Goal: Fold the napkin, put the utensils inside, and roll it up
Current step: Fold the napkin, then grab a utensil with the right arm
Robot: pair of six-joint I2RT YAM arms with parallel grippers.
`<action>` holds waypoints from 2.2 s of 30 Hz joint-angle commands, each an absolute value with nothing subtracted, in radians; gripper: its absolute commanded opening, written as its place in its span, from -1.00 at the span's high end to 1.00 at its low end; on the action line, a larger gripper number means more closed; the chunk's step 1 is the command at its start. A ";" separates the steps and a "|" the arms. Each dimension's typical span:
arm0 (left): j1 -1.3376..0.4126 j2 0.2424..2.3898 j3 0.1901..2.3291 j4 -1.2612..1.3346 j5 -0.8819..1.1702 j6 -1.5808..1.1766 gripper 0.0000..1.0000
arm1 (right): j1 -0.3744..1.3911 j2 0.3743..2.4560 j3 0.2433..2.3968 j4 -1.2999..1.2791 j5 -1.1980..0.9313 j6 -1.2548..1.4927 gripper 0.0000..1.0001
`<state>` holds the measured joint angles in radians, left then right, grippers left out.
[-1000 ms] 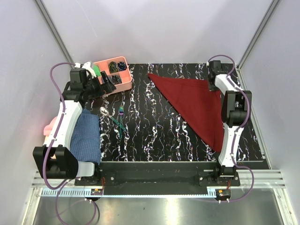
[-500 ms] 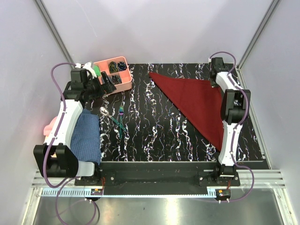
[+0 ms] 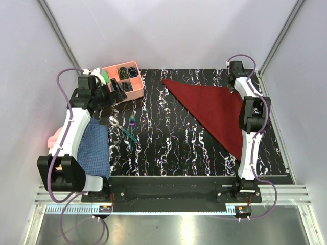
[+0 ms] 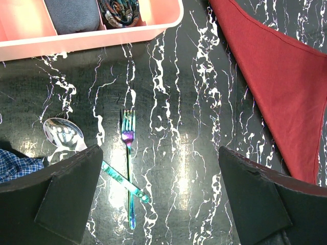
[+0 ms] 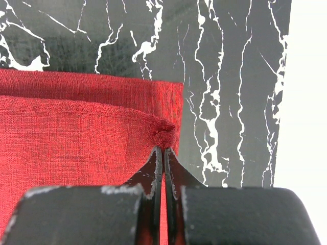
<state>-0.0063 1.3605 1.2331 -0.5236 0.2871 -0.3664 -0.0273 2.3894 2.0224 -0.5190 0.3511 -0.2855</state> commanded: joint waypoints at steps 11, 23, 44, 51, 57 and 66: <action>0.000 1.373 1.232 -0.489 0.296 -0.360 -0.97 | -0.032 2.465 2.148 -0.502 0.393 -0.327 1.00; 0.000 1.382 1.233 -0.488 0.296 -0.360 -0.97 | -0.032 2.487 2.184 -0.503 0.405 -0.330 1.00; -0.002 1.318 1.229 -0.479 0.328 -0.365 -0.97 | 0.032 2.034 1.892 -0.519 0.137 -0.122 -0.72; 0.000 1.237 1.217 -0.465 0.275 -0.356 -0.97 | 0.364 1.764 1.490 -0.401 -0.090 0.229 -0.66; 0.000 1.085 1.148 -0.459 0.063 -0.270 -0.98 | 0.757 1.831 1.425 -0.233 -0.150 0.351 -0.57; 0.054 0.985 1.109 -0.442 -0.006 -0.258 -0.97 | 0.962 2.041 1.626 -0.267 -0.100 0.304 -0.47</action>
<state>0.0307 1.0260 1.1343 -0.4969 0.0231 -0.2787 0.9329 1.9995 1.5356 -0.2924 -0.1398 0.3077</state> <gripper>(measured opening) 0.987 0.747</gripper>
